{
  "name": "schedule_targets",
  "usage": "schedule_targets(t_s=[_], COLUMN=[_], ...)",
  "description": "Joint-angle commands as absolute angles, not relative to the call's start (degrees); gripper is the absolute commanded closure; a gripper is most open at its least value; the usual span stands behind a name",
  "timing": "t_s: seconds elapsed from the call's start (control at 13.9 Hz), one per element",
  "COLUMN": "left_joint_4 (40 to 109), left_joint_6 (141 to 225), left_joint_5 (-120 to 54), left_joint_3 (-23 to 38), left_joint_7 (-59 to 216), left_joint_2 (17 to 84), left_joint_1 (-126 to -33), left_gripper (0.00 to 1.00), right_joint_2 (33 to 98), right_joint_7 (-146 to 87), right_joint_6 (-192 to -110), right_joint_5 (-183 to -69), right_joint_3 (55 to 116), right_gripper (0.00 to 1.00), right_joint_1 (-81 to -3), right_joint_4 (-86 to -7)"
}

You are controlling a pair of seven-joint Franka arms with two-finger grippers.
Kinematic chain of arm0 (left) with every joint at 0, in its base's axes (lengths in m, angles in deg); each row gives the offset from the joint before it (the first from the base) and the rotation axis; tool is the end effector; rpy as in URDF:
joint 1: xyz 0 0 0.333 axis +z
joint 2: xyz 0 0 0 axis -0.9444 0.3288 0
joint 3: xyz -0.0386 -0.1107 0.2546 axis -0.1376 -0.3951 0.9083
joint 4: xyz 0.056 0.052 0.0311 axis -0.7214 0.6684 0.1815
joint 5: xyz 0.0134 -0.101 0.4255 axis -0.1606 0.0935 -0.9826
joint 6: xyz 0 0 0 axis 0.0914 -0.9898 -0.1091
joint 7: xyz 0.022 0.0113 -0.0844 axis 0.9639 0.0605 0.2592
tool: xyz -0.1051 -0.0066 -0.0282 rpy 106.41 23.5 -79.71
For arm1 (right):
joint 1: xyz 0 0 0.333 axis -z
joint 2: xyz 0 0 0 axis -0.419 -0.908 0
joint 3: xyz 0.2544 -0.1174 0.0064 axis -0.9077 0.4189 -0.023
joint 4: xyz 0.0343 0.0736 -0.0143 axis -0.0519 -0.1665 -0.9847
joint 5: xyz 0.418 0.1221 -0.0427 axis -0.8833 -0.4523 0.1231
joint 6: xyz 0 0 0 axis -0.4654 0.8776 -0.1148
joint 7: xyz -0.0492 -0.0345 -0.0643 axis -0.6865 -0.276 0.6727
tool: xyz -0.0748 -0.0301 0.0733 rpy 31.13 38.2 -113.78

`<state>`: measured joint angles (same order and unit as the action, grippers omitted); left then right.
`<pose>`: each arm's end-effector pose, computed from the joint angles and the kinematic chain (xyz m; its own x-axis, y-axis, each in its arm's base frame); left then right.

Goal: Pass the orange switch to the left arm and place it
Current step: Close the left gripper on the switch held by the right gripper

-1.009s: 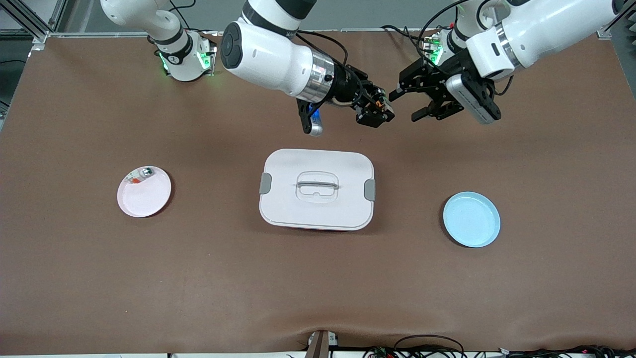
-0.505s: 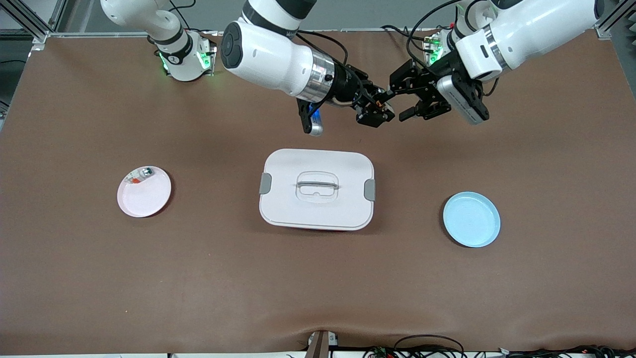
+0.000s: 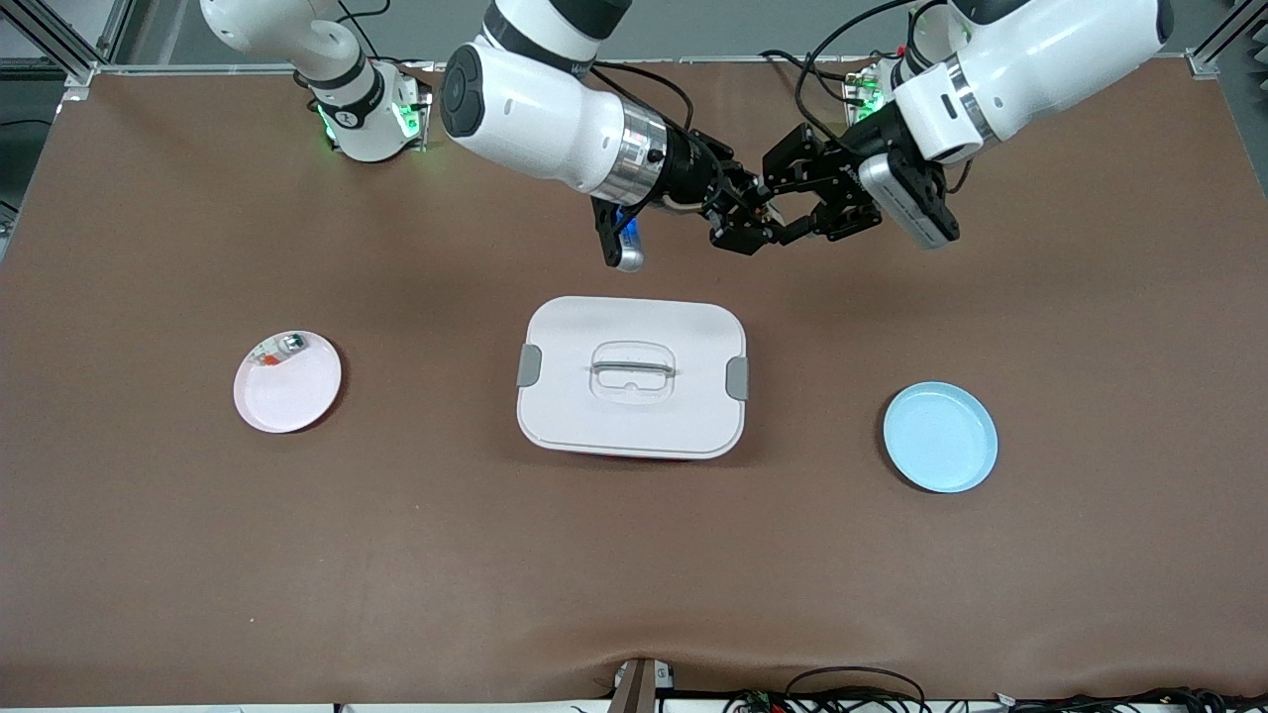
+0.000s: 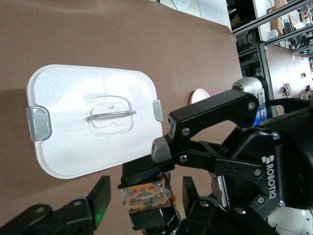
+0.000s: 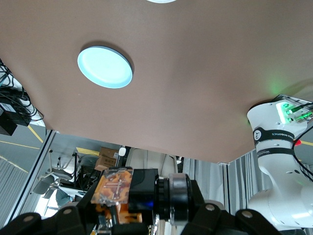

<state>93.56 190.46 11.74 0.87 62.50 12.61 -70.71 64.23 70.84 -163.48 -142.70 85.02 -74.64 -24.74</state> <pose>0.5116 -0.2832 0.5075 0.9700 -0.0782 0.2300 -0.2179 -0.6985 0.6817 0.5106 0.5613 0.5019 0.2461 -0.5760 -0.7796 -0.9662 -0.2092 -0.1505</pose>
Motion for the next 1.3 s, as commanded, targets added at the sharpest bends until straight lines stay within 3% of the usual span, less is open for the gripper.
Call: schedule_targets(t_s=[0.0, 0.14, 0.5, 0.86, 1.01, 1.08, 1.15, 1.23], left_joint_4=[95.19, 95.63, 96.16, 96.16, 95.99, 95.90, 95.81, 95.72], left_joint_6=[191.52, 191.43, 191.34, 190.90, 190.90, 190.90, 190.90, 190.90], left_joint_5=[13.20, 13.20, 13.20, 12.94, 12.59, 12.50, 12.41, 12.32], left_joint_3=[0.04, 0.04, 0.04, 0.13, 0.13, 0.22, 0.22, 0.31], left_joint_7=[62.52, 62.53, 62.53, 62.09, 61.65, 61.56, 61.47, 61.47], left_joint_2=[10.58, 10.49, 10.40, 10.49, 10.75, 10.84, 11.02, 11.11], left_joint_1=[-70.01, -70.01, -70.10, -69.84, -69.84, -69.84, -69.75, -69.75], left_gripper=[0.39, 0.48, 0.99, 1.00, 1.00, 1.00, 1.00, 1.00], right_joint_2=[63.55, 63.55, 63.55, 63.55, 63.55, 63.55, 63.55, 63.55], right_joint_7=[72.04, 72.04, 72.04, 71.96, 71.96, 71.96, 71.96, 71.87], right_joint_6=[-163.30, -163.30, -163.21, -163.12, -163.04, -163.04, -163.04, -162.95], right_joint_5=[-142.75, -142.75, -142.66, -142.57, -142.57, -142.57, -142.57, -142.57], right_joint_3=[85.49, 85.49, 85.58, 85.49, 85.58, 85.58, 85.58, 85.49], right_gripper=[0.88, 0.88, 0.88, 0.84, 0.70, 0.49, 0.11, 0.00], right_joint_1=[-75.22, -75.22, -75.22, -75.22, -75.13, -75.13, -75.05, -74.78], right_joint_4=[-23.14, -23.14, -23.14, -23.14, -23.14, -23.23, -23.23, -23.23])
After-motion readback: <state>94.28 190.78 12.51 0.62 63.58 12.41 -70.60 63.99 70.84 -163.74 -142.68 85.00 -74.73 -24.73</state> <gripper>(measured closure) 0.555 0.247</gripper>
